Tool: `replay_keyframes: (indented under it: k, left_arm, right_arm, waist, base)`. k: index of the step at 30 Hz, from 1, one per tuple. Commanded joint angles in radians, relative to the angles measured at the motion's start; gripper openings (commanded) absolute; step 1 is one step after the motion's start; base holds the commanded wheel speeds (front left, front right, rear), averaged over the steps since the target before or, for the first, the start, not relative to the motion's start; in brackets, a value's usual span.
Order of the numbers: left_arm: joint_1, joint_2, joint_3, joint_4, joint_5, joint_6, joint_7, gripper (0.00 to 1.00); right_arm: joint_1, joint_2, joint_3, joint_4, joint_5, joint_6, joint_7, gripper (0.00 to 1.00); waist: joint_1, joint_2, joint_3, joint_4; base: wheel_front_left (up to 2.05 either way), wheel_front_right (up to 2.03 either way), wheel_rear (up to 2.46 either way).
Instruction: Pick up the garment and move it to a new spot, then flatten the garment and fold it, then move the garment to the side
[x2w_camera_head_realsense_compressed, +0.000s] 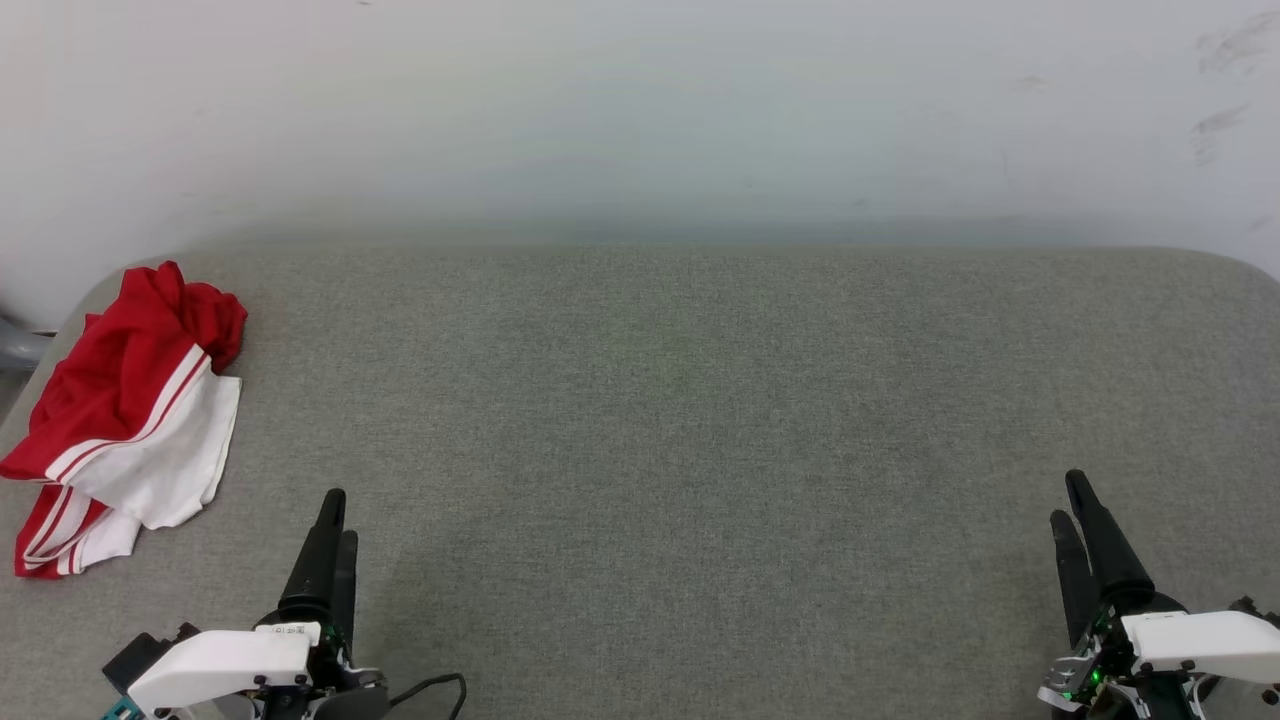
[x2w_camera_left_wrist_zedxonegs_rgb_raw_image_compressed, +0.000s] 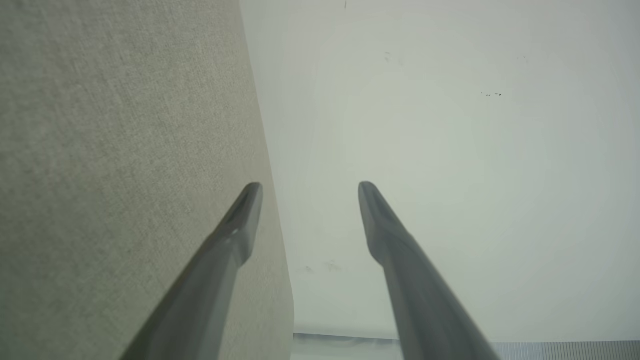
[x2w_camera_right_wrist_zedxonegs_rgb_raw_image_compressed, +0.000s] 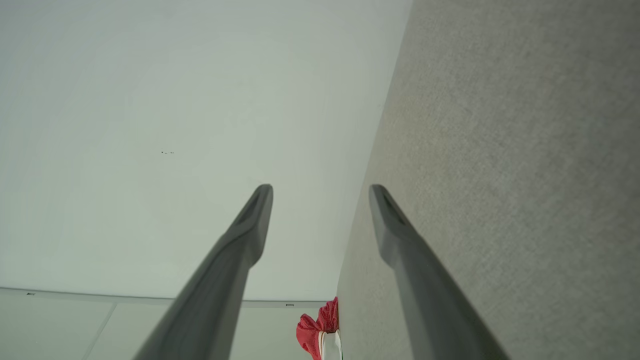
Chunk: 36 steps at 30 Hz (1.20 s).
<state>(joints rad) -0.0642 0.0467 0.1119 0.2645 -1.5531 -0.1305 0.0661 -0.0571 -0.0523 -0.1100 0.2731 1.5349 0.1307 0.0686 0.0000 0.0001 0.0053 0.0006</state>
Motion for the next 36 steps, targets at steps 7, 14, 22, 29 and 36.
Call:
replay_keyframes:
  k: [7,14,22,29,36]
  left_arm:
    - [-0.019,0.002,0.011,-0.075,0.215,0.032,-0.048,1.00]
    - [-0.011,0.002,-0.025,-0.126,0.383,0.086,-0.077,1.00]
    - [-0.001,0.003,-0.060,-0.151,0.552,0.134,-0.108,1.00]
    - [0.004,0.003,-0.085,-0.166,0.679,0.159,-0.133,1.00]
    - [0.009,0.003,-0.104,-0.175,0.788,0.178,-0.156,1.00]
  right_arm:
    - [-0.012,0.000,0.001,-0.089,-0.228,0.000,-0.049,1.00]
    - [-0.005,0.001,0.026,-0.144,-0.401,0.000,-0.078,1.00]
    - [0.009,0.001,0.056,-0.167,-0.575,0.000,-0.109,1.00]
    - [0.017,0.001,0.071,-0.173,-0.697,0.000,-0.134,1.00]
    - [0.023,0.001,0.079,-0.178,-0.804,0.000,-0.158,1.00]
  waist:
    - [0.0000,-0.0001,0.002,0.001]
    - [0.0000,-0.0001,0.004,0.002]
    - [0.0000,-0.0001,0.003,0.003]
    - [0.0000,-0.0001,0.003,0.005]
    - [0.0000,-0.0001,0.003,0.007]
  base:
    - [0.00,0.00,0.00]
    - [0.00,0.00,0.00]
    - [0.00,0.00,0.00]
    - [0.00,0.00,0.00]
    - [0.00,0.00,0.00]
